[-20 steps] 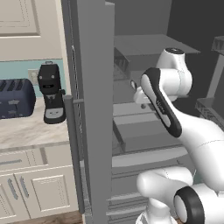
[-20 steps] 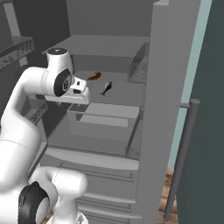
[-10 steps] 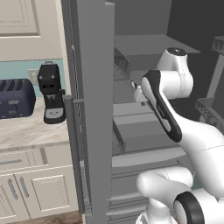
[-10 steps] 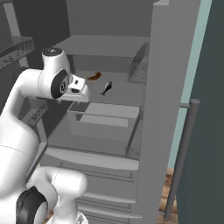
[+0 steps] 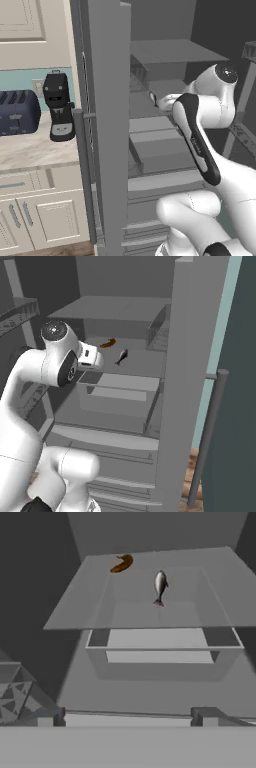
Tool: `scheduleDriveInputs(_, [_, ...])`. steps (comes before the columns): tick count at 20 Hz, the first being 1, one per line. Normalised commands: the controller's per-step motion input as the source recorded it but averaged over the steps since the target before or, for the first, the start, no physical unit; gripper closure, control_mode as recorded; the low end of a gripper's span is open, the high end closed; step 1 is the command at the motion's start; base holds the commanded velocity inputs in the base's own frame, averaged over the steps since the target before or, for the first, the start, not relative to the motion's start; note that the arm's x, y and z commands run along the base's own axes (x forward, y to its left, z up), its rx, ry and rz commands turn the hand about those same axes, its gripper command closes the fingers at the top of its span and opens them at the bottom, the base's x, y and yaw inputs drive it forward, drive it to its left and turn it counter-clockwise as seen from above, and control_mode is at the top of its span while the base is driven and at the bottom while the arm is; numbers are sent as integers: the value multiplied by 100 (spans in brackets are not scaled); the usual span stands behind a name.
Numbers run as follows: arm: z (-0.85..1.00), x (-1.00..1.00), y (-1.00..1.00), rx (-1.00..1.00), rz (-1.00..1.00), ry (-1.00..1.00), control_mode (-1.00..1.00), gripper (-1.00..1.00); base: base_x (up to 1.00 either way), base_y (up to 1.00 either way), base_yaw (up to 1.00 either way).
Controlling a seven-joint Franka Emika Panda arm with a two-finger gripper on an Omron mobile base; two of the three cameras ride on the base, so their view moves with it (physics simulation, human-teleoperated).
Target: Take the fish out of the fridge, briefly rinse it in the sink, and place it on the tray next to the sink.
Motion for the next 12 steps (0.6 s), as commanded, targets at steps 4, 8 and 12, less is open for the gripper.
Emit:
scheduleDriveInputs(4, [2, 25, -27, 17, 8, 0, -100, -100, 0, 0, 0])
scheduleDriveInputs(8, [11, 27, -35, 20, 10, 5, -100, -100, 0, 0, 0])
scheduleDriveInputs(12, [9, 22, -10, 8, 3, 9, -100, -100, 0, 0, 0])
